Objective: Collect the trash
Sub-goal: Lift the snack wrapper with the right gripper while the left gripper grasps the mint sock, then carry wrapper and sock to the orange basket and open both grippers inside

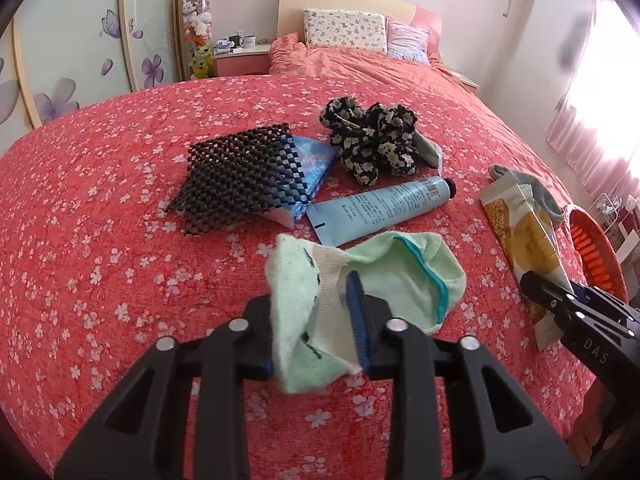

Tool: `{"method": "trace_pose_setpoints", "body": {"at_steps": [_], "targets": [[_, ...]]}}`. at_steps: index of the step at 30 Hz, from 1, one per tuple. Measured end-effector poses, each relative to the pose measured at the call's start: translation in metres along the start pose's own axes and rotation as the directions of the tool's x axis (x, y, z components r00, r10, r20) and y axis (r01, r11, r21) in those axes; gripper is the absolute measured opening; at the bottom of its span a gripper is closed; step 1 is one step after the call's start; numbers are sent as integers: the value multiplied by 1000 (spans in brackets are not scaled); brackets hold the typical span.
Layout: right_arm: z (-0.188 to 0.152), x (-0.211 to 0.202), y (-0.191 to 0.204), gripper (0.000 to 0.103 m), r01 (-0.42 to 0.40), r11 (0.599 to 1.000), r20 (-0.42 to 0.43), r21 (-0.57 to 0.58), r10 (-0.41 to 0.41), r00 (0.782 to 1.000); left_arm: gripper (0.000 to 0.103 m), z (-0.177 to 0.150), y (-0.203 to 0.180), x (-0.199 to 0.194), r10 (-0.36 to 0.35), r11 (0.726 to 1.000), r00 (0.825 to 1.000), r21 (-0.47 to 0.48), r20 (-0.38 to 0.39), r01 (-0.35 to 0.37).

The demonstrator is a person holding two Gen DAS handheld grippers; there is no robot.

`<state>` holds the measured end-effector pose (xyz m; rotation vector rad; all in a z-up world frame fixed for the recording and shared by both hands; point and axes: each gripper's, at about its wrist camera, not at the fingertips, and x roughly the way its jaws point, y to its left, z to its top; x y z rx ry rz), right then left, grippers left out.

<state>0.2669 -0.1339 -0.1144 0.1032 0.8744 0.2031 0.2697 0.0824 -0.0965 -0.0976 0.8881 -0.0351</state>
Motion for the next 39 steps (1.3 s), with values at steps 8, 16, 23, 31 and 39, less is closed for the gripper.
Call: {"method": "trace_pose_setpoints", "body": {"at_steps": [8,16,23,31,39], "targets": [[1,-18,7,17,-11,999,36,-33,12,999,4,1,17,-17,-93,995,995,-20,29,93],[6,-58,11,16,-33,998,123,-48,39,992,4,12,11,-68,-139,990,980,6,142,139],[5,-93,6,16,-34,999,196,-41,41,980,4,23,-15,-113,-183,983,957,58,226,174],[-2,-131,-16,16,1,1000,280,-16,3,960,4,30,-58,-146,-261,964,926,121,273,236],[-8,-156,-61,16,71,996,333,62,-88,939,4,30,-121,-153,-344,932,903,213,259,294]]}}
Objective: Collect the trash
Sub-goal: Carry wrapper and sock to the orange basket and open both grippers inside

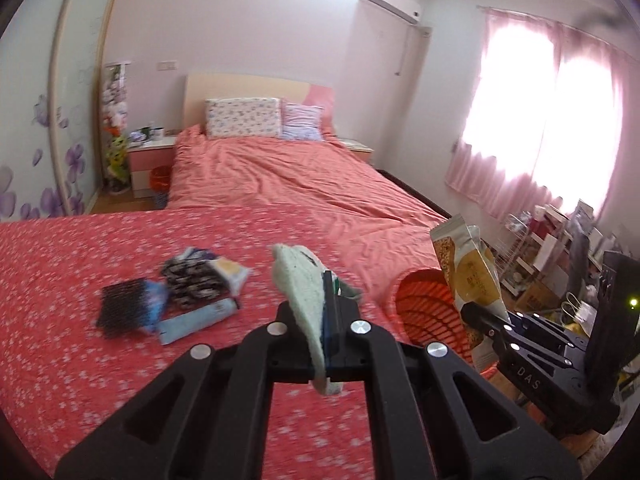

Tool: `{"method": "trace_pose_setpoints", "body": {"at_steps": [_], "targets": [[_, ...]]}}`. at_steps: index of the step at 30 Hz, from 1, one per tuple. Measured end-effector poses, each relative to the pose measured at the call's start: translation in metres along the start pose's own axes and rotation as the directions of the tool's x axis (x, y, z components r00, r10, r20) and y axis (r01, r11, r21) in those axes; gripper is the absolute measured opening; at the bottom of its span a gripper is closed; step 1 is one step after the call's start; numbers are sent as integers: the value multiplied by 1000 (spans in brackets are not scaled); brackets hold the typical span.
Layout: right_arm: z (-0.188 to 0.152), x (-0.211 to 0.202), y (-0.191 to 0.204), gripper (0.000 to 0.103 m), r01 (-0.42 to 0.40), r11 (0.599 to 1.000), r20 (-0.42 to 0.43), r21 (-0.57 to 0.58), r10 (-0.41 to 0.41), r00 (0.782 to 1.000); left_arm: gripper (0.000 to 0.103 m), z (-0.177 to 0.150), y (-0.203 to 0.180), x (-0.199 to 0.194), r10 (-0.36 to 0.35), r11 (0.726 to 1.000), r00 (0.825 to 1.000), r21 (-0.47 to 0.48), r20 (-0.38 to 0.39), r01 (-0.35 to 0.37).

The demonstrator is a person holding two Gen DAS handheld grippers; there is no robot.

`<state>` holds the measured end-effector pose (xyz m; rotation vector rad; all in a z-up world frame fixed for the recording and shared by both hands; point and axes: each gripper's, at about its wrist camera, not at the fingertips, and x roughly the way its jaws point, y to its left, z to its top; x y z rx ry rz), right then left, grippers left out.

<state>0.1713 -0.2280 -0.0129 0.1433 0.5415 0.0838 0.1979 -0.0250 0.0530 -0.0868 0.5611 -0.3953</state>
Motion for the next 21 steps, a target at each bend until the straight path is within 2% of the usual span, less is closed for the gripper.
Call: {"method": "trace_pose_setpoints", "body": {"at_steps": [6,13,18,21], "targets": [[-3,0,-48,16,84,995,1,45,-84,996,4,2,-53,27,-78,995,997,56,-31,79],[-10,12,-99,16,137,985,-26,108,-135,990,4,0,-113,73,-156,979,983,116,-95,167],[-13,20,-129,16,155,975,-44,158,-150,988,4,-8,-150,112,-181,968,972,149,-148,203],[-15,28,-145,18,151,971,-58,183,-142,988,6,-13,-164,138,-172,966,968,161,-181,202]]}}
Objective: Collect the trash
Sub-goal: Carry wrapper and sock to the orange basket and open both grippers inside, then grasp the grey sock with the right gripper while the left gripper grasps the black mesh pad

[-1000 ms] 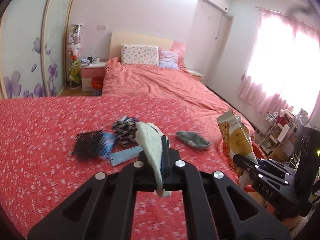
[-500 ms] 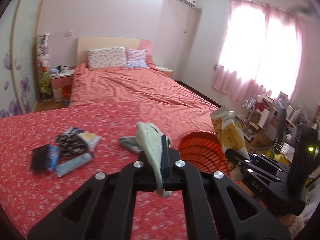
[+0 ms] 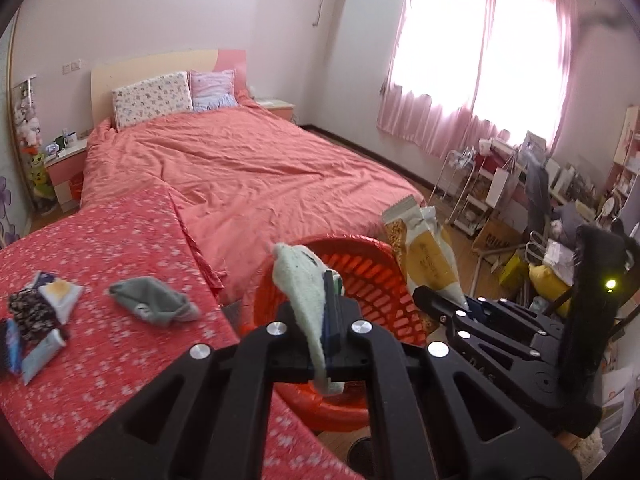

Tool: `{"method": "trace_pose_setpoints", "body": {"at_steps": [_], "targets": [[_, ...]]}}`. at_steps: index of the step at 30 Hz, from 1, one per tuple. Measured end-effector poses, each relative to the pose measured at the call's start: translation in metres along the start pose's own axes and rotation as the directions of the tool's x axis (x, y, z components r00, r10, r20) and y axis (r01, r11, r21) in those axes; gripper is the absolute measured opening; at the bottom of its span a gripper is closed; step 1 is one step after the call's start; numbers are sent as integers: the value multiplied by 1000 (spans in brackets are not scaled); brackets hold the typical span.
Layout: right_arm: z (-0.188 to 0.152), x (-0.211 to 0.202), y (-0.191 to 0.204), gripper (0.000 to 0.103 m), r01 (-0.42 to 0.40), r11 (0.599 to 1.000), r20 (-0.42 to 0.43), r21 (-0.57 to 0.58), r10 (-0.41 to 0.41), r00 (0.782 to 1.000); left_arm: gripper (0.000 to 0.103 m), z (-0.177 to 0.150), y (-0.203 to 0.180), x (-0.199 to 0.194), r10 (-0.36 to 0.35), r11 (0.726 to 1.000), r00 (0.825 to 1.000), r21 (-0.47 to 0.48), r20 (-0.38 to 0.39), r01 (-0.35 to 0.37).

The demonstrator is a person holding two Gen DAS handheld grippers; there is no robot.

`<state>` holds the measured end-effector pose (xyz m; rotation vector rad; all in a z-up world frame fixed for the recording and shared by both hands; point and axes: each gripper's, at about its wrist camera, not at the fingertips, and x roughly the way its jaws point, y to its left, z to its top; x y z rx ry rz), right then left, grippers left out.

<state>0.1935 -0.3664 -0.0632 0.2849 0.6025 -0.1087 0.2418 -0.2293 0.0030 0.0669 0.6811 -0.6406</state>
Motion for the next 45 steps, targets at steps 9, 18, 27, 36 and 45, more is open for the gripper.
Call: {"method": "trace_pose_setpoints", "body": {"at_steps": [9,18,27,36,45], "targets": [[-13,21,-18,49,45,999,-44,8,-45,998,55,-15,16,43,138,990,987,-10,-83,-139],[-19,18,10,60,43,998,-61,-36,-45,997,88,-53,94,-5,336,938,939,-64,-70,-340],[-28,37,91,61,-46,989,-128,-138,28,991,88,-91,209,-61,468,857,873,-172,-134,-486],[-11,90,176,61,-123,975,-213,-187,82,974,88,-120,318,-120,548,740,817,-352,-178,-573],[4,154,209,60,-61,965,-292,-254,-17,956,88,-123,363,-123,503,728,843,-431,-192,-533]]}}
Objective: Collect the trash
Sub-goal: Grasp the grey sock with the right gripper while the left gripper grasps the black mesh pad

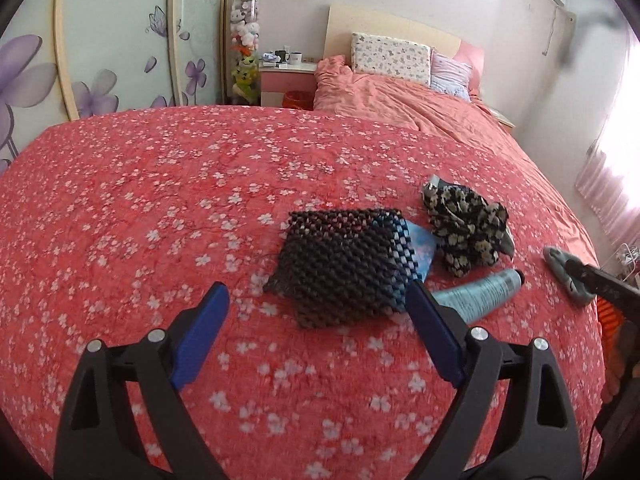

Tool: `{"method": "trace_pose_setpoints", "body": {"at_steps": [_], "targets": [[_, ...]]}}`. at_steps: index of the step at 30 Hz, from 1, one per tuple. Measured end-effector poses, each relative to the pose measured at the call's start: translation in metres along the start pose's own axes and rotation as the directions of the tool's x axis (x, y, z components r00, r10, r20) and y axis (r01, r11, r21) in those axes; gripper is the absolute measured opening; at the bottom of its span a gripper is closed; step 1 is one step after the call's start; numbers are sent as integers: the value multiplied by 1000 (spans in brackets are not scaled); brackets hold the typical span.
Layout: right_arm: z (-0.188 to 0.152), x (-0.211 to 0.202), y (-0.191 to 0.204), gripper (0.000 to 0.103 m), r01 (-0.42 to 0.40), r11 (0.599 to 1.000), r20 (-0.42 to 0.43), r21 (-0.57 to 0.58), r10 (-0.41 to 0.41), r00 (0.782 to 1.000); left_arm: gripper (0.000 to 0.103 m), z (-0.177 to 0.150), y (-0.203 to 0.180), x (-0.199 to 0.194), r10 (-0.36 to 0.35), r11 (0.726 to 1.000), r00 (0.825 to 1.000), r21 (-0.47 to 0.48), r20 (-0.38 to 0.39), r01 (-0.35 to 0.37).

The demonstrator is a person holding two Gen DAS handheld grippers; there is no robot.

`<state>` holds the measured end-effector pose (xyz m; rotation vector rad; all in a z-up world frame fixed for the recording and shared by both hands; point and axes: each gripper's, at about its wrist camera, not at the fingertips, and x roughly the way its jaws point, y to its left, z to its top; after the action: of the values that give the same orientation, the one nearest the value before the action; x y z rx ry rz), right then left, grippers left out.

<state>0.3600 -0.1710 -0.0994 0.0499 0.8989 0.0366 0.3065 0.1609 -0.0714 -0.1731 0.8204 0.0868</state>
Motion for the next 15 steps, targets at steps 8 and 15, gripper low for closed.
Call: {"method": "trace_pose_setpoints", "body": {"at_steps": [8,15], "targets": [[-16,-5,6,10,-20,1000,-30,-12,20,999,88,22,-12,30,-44,998,998,-44,-46,42],[-24,-11,9,9,-32,999,-23,3,32,999,52,27,-15,48,-107,994,988,-20,-111,105]]}}
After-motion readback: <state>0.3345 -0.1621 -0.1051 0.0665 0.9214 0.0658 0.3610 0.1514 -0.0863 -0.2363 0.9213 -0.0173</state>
